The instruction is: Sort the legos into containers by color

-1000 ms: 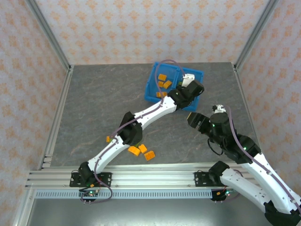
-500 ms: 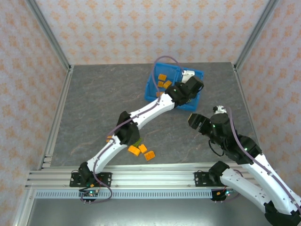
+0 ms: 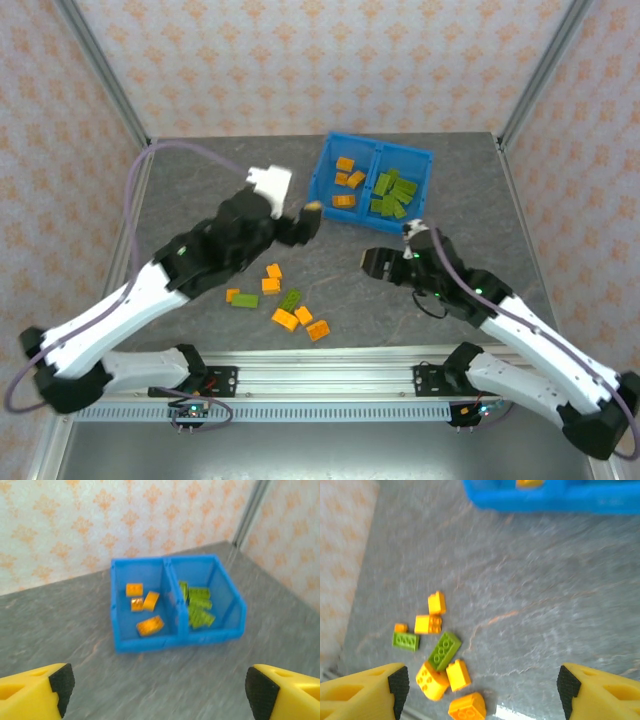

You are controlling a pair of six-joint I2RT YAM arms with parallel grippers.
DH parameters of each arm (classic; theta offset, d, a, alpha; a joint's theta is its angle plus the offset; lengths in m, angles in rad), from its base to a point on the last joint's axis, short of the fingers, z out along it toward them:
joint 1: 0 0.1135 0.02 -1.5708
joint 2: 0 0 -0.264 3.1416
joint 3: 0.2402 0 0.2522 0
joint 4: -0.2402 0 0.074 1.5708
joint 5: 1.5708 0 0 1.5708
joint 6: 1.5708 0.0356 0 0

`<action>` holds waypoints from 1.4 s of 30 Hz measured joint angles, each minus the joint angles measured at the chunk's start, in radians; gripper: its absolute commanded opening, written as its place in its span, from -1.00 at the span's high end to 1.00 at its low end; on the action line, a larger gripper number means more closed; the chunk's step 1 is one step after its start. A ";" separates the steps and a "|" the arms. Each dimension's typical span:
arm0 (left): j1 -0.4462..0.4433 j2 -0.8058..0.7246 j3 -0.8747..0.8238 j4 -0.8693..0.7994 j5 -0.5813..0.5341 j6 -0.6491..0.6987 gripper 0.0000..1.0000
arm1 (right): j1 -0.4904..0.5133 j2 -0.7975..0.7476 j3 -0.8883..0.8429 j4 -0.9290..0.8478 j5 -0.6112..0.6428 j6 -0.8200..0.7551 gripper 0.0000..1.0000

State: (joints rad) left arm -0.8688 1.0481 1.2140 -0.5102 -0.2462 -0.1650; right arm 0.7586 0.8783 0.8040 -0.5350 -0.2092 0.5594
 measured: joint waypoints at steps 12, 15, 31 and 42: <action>0.001 -0.530 -0.437 -0.295 0.420 0.588 -1.00 | 0.492 0.417 -0.026 0.069 0.038 0.008 -0.68; 0.000 -0.596 -0.567 -0.310 0.511 0.706 -1.00 | 0.529 0.522 -0.018 0.102 0.050 0.009 -0.69; 0.000 -0.709 -0.660 -0.296 0.587 0.848 -1.00 | 0.544 0.749 0.047 0.265 0.141 0.013 0.17; 0.000 -0.709 -0.660 -0.285 0.599 0.848 -1.00 | 0.544 0.752 0.095 0.226 0.219 0.019 0.32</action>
State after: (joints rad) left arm -0.8688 0.3393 0.5545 -0.7956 0.3523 0.6830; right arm 1.3022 1.6306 0.8986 -0.3088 0.0093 0.5785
